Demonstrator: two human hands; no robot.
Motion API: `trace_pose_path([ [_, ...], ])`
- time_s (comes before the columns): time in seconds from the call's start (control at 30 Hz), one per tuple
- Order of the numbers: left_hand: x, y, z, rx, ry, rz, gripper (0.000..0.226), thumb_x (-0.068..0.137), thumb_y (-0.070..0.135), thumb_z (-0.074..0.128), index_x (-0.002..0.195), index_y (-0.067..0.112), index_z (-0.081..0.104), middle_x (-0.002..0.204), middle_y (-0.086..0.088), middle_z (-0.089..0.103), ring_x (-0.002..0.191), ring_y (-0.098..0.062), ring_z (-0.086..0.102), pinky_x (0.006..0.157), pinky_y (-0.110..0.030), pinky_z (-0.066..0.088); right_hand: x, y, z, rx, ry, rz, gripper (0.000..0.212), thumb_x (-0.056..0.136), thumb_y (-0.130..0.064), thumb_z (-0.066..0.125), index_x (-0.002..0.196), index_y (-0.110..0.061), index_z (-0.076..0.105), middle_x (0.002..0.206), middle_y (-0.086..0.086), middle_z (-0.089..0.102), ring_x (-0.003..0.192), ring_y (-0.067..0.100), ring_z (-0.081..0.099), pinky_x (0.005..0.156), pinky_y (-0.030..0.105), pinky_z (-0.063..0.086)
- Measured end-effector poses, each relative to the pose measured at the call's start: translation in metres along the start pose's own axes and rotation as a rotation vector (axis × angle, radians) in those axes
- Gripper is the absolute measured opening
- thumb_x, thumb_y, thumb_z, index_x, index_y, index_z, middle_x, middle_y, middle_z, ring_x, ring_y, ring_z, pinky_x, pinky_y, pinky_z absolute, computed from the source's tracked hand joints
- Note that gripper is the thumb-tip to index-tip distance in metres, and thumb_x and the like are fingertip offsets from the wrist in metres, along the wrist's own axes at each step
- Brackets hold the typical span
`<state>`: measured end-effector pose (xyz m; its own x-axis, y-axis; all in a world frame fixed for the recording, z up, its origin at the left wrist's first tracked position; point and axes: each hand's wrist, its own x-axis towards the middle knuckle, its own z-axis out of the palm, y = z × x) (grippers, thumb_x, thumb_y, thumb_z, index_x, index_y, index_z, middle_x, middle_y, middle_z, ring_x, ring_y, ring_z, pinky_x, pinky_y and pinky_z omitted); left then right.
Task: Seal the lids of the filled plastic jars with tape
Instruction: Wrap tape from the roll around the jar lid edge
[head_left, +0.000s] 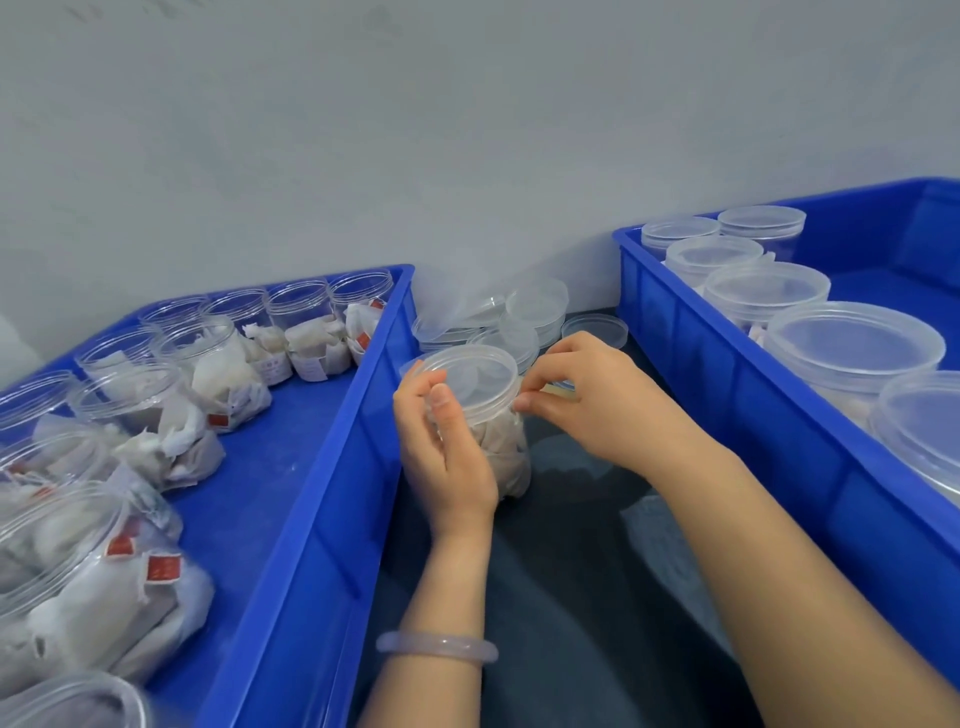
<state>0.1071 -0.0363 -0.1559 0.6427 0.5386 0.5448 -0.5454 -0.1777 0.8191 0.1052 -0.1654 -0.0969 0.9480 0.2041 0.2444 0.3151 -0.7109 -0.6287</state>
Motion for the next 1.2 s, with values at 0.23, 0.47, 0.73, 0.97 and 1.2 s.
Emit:
trace_pose_path([
  [0.23,-0.001,0.004,-0.007,0.056,-0.140,0.043,0.065,0.069,0.056,0.073,0.110,0.010,0.050,0.121,-0.001,0.053,0.116,-0.007,0.051,0.098,-0.017,0.038,-0.001,0.000,0.003,0.034,0.060,0.005,0.011,0.082,-0.044,0.066,0.074,-0.039,0.061,0.108,-0.008,0.052,0.096,0.011,0.052,0.088,0.039,0.046],
  [0.47,0.006,0.003,-0.016,0.146,-0.202,0.094,0.063,0.055,0.051,0.081,0.104,0.024,0.051,0.116,0.008,0.057,0.114,-0.007,0.053,0.096,-0.017,0.042,-0.001,0.001,-0.004,-0.035,-0.014,-0.040,0.006,0.086,-0.039,0.064,0.082,-0.038,0.060,0.107,-0.007,0.053,0.094,0.008,0.050,0.085,0.029,0.043],
  [0.73,0.014,0.000,-0.023,0.121,-0.267,0.153,0.051,0.056,0.051,0.077,0.099,0.034,0.053,0.103,0.020,0.059,0.100,0.002,0.058,0.088,-0.021,0.048,-0.007,0.009,-0.023,-0.002,-0.124,0.016,0.067,0.086,-0.038,0.065,0.145,-0.041,0.031,0.118,-0.007,0.053,0.087,0.009,0.055,0.093,0.030,0.045],
  [0.97,0.020,0.004,-0.025,-0.023,-0.297,0.075,0.043,0.060,0.044,0.074,0.095,0.026,0.058,0.096,0.010,0.062,0.094,-0.012,0.062,0.081,-0.025,0.050,-0.006,-0.001,-0.022,-0.034,-0.001,-0.042,0.030,0.087,-0.041,0.064,0.116,-0.033,0.066,0.094,-0.014,0.051,0.093,0.003,0.050,0.082,0.019,0.035],
  [1.2,0.020,0.008,-0.024,-0.084,-0.437,0.011,0.046,0.061,0.044,0.072,0.099,0.023,0.054,0.100,0.002,0.060,0.095,-0.012,0.061,0.081,-0.022,0.048,-0.007,-0.001,-0.024,0.004,0.054,-0.002,0.032,0.080,-0.047,0.069,0.110,-0.035,0.067,0.100,-0.011,0.060,0.092,0.004,0.052,0.074,0.018,0.035],
])
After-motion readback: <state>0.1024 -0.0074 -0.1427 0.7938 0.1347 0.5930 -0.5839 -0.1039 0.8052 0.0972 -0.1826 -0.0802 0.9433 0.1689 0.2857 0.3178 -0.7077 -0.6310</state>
